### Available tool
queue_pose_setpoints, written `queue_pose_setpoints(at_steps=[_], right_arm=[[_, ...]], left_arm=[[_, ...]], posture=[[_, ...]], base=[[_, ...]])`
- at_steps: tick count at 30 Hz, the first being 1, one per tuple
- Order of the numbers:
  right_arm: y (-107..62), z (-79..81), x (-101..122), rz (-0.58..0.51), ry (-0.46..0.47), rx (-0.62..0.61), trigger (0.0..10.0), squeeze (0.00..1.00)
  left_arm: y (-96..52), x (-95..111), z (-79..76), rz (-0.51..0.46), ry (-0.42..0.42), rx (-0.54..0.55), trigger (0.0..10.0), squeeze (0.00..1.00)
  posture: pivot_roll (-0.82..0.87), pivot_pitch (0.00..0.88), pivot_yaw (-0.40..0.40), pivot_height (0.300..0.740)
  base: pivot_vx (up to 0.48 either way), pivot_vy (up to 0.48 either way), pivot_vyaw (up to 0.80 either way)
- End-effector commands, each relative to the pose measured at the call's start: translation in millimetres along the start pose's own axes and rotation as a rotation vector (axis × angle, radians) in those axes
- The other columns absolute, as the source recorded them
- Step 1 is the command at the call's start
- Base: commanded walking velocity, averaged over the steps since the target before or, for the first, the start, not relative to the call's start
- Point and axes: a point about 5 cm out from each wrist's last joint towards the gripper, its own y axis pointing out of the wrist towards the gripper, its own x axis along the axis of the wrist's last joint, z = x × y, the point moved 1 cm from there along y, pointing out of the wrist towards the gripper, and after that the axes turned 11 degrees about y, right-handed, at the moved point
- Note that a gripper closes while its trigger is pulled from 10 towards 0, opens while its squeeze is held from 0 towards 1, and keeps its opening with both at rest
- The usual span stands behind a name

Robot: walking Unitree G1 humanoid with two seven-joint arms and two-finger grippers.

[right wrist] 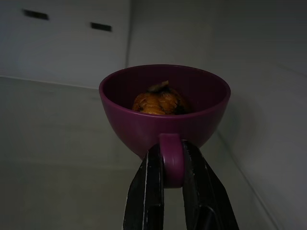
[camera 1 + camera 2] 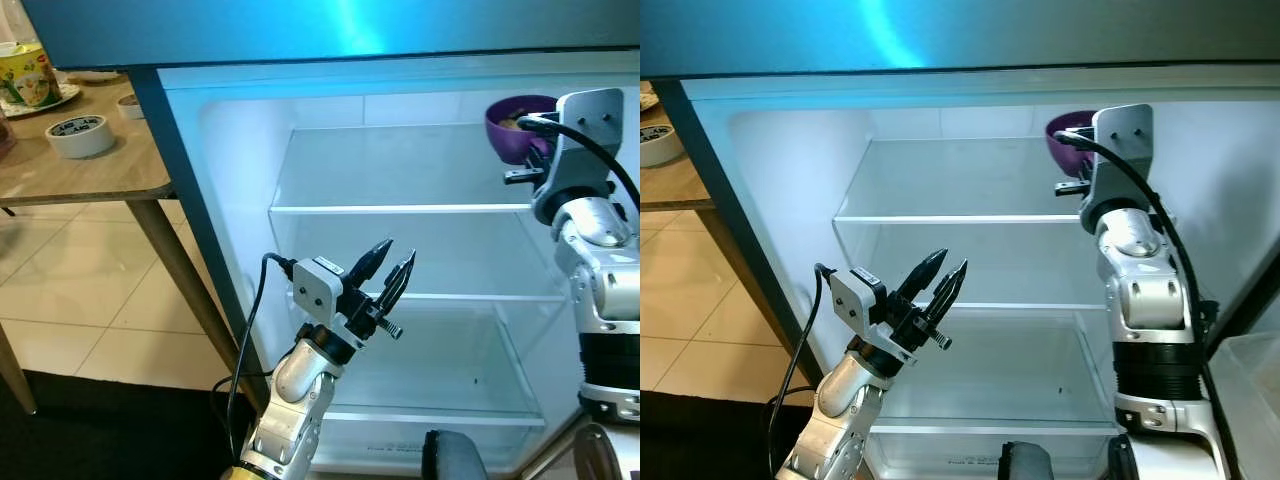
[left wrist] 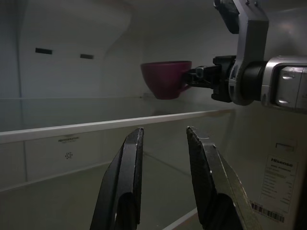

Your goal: Restocking fridge

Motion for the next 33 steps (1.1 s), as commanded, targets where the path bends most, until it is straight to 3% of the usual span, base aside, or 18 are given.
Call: queue_pose_setpoints(at_steps=[1, 3, 5, 7, 17, 28, 29, 30, 31, 33], right_arm=[[-1.3, -11.3, 13, -0.028, -0.008, -0.048, 10.0, 0.00], [-1.7, -16.4, 11, -0.017, -0.009, -0.070, 10.0, 0.00], [-2.8, -36.6, 9, 0.018, -0.039, -0.151, 10.0, 0.00], [-3.2, -39.2, 9, 0.022, -0.041, -0.163, 10.0, 0.00], [-2.8, -20.2, 3, 0.063, 0.131, -0.105, 10.0, 0.00], [-3.8, -21.5, 2, 0.070, 0.110, -0.132, 10.0, 0.00], [-4.0, -21.8, 2, 0.070, 0.115, -0.132, 10.0, 0.13], [-4.0, -21.8, 2, 0.070, 0.115, -0.132, 10.0, 0.13], [-4.2, -22.1, 3, 0.068, 0.119, -0.136, 10.0, 1.00], [-4.2, -23.2, 4, 0.061, 0.121, -0.149, 10.0, 1.00]], left_arm=[[0.5, -3, -5.7, -0.002, -0.045, 0.034, 10.0, 0.00], [0.5, -3, -6.0, -0.001, -0.045, 0.033, 10.0, 0.00], [-0.3, -4, -6.3, 0.003, -0.048, 0.034, 10.0, 0.00], [-0.6, -4, -6.3, 0.004, -0.048, 0.033, 10.0, 0.00], [-0.5, -4, -7.5, 0.006, -0.050, 0.028, 10.0, 0.00], [-0.9, -4, -8.3, 0.008, -0.051, 0.027, 10.0, 0.00], [-0.9, -5, -8.7, 0.008, -0.051, 0.025, 10.0, 0.00], [-0.9, -5, -8.7, 0.008, -0.051, 0.025, 10.0, 0.00], [-0.8, -5, -9.0, 0.008, -0.052, 0.024, 10.0, 0.00], [-0.7, -5, -9.2, 0.007, -0.054, 0.024, 10.0, 0.00]], posture=[[-0.11, 0.059, 0.018, 0.450], [-0.11, 0.060, 0.018, 0.450], [-0.11, 0.066, 0.024, 0.450], [-0.11, 0.066, 0.024, 0.450], [-0.11, 0.069, 0.027, 0.450], [-0.11, 0.071, 0.025, 0.450], [-0.11, 0.072, 0.027, 0.450], [-0.11, 0.072, 0.027, 0.450], [-0.11, 0.072, 0.027, 0.450], [-0.11, 0.072, 0.027, 0.450]], base=[[0.000, 0.000, 0.00], [0.000, 0.000, 0.00], [0.000, 0.000, 0.00], [0.000, 0.000, 0.00], [0.000, 0.000, 0.00], [0.000, 0.000, 0.00], [0.000, 0.000, 0.00], [0.000, 0.000, 0.00], [0.000, 0.000, 0.00], [0.000, 0.000, 0.00]])
